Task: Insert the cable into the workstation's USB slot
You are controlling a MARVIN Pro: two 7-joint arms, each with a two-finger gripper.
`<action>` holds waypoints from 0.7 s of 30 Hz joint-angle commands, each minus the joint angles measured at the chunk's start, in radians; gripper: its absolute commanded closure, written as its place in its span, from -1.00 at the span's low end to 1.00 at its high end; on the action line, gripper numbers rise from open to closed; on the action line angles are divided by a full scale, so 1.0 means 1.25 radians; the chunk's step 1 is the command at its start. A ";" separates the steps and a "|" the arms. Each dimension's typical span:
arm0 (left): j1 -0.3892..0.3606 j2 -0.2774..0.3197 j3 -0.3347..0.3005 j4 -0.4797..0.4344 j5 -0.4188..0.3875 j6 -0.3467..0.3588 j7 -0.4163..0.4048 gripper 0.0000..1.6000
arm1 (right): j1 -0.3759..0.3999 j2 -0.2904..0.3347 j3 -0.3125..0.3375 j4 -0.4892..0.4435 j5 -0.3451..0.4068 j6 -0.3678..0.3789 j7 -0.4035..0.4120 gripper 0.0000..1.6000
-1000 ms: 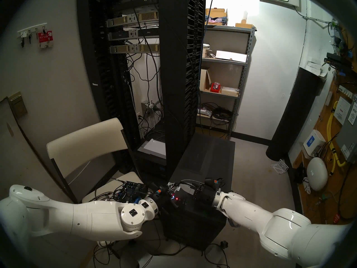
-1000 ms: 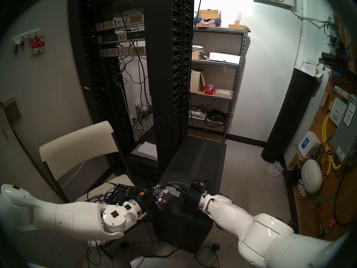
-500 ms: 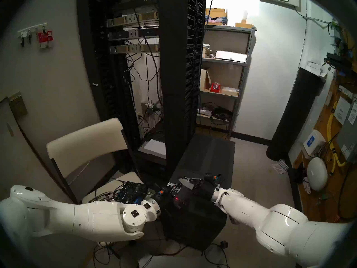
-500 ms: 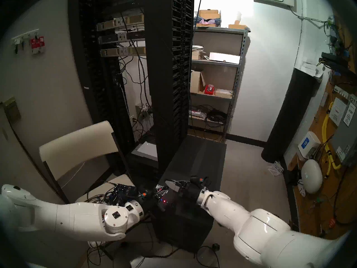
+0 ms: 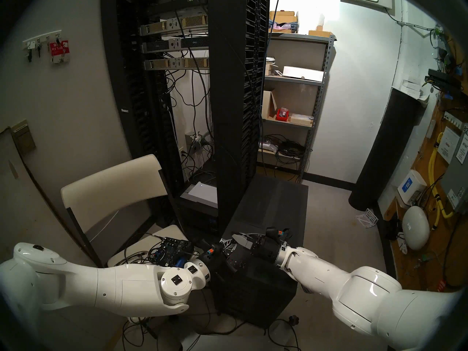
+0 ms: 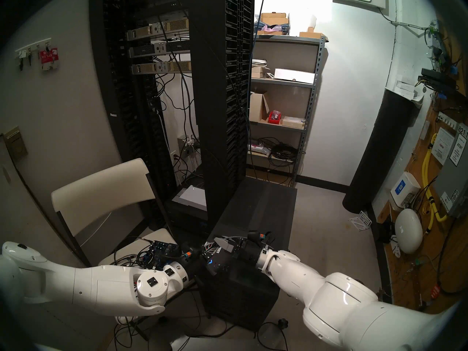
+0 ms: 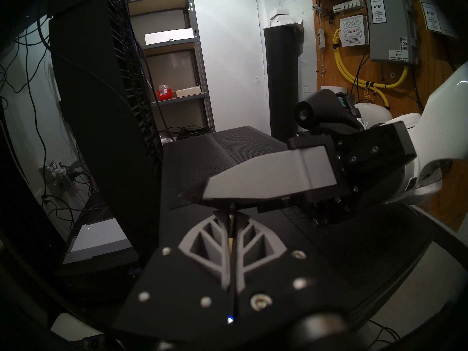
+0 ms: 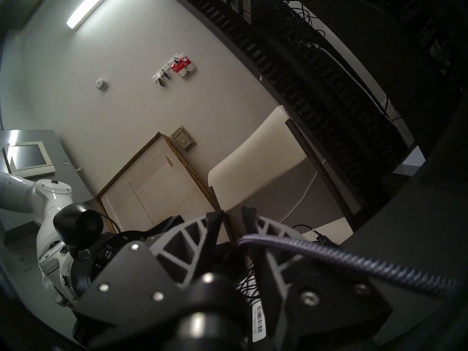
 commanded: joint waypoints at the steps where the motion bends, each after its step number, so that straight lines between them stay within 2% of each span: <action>1: -0.006 -0.001 -0.008 0.000 -0.001 -0.010 0.001 1.00 | 0.019 -0.016 -0.002 -0.002 -0.002 -0.001 0.012 0.16; 2: -0.006 -0.001 -0.008 0.000 -0.001 -0.009 0.002 1.00 | 0.019 -0.015 -0.002 -0.003 -0.003 -0.001 0.012 0.43; 3: -0.006 -0.001 -0.008 0.000 -0.001 -0.009 0.002 1.00 | 0.020 -0.015 -0.004 -0.003 -0.005 0.000 0.013 0.57; 4: -0.007 -0.001 -0.008 0.000 -0.001 -0.010 0.003 1.00 | 0.019 -0.017 -0.006 0.000 -0.006 0.002 0.015 0.90; 5: -0.007 -0.001 -0.008 0.000 -0.001 -0.010 0.003 1.00 | 0.019 -0.017 -0.006 0.000 -0.006 0.002 0.015 0.90; 6: -0.007 0.000 -0.008 0.000 -0.001 -0.010 0.003 1.00 | 0.020 -0.017 -0.007 0.002 -0.008 0.002 0.014 1.00; 16: -0.009 0.001 -0.010 -0.002 -0.012 -0.009 -0.001 1.00 | 0.022 -0.011 -0.018 0.000 -0.021 0.002 0.023 1.00; 20: -0.009 -0.002 -0.006 -0.001 -0.016 -0.006 -0.002 1.00 | 0.025 -0.001 -0.026 -0.016 -0.037 -0.017 0.023 1.00; 21: -0.013 0.000 -0.002 -0.006 -0.021 0.008 -0.011 0.86 | 0.026 0.000 -0.025 -0.019 -0.036 -0.013 0.027 1.00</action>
